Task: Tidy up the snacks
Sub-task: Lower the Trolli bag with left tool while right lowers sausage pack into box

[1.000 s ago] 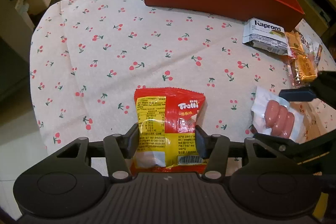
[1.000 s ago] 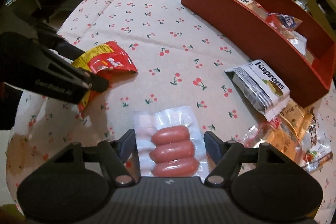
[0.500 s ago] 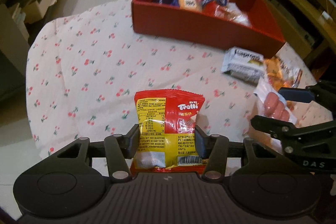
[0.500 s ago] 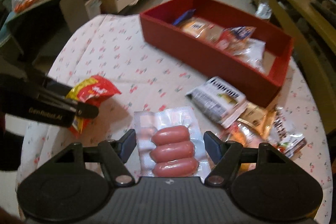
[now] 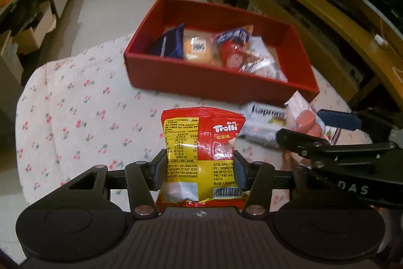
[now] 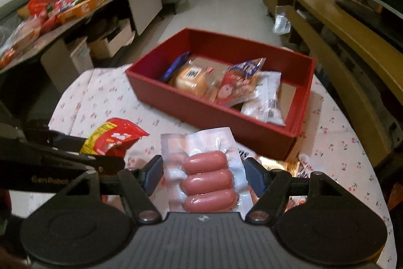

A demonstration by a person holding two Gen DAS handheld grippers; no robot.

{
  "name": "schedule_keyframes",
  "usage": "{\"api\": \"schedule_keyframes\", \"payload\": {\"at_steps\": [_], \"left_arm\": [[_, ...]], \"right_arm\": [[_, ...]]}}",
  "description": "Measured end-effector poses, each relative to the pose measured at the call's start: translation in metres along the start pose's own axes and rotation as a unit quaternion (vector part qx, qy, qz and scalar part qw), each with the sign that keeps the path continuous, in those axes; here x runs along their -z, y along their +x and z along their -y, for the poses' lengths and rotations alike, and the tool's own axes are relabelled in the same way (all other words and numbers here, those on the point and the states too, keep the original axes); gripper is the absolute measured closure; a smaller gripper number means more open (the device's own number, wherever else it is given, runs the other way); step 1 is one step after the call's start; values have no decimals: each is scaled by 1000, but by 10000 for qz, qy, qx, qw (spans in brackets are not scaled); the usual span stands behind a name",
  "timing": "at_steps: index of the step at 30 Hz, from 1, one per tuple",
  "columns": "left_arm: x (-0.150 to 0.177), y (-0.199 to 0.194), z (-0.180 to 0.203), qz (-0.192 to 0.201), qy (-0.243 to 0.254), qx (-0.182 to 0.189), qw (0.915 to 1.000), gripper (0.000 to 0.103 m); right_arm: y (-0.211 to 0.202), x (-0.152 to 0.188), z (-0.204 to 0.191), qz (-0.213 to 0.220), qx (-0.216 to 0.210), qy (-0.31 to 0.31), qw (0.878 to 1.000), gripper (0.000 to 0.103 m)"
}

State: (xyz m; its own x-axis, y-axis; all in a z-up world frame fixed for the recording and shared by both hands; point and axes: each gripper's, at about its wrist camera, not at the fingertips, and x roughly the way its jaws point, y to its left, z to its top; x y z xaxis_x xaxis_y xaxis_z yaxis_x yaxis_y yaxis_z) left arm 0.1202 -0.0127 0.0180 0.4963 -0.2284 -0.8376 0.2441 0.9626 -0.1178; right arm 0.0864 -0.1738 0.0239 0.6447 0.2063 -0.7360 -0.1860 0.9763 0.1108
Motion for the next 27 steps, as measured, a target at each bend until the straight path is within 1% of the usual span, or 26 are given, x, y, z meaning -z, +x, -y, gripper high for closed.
{"api": "schedule_keyframes", "payload": {"at_steps": [6,17,21,27], "left_arm": [[-23,0,6,225,-34,-28,9997,44],[-66,7,13,548,-79,-185,9983,46],[-83,16,13,630,-99,-224,9977,46],[-104,38,15,668,-81,-318,9972,46]], "right_arm": [[-1,-18,16,233,50,346,9991,26],[12,-54,33,533,162,615,9965,26],[22,-67,42,607,206,713,9954,26],[49,-84,60,573,147,924,9940,26]]}}
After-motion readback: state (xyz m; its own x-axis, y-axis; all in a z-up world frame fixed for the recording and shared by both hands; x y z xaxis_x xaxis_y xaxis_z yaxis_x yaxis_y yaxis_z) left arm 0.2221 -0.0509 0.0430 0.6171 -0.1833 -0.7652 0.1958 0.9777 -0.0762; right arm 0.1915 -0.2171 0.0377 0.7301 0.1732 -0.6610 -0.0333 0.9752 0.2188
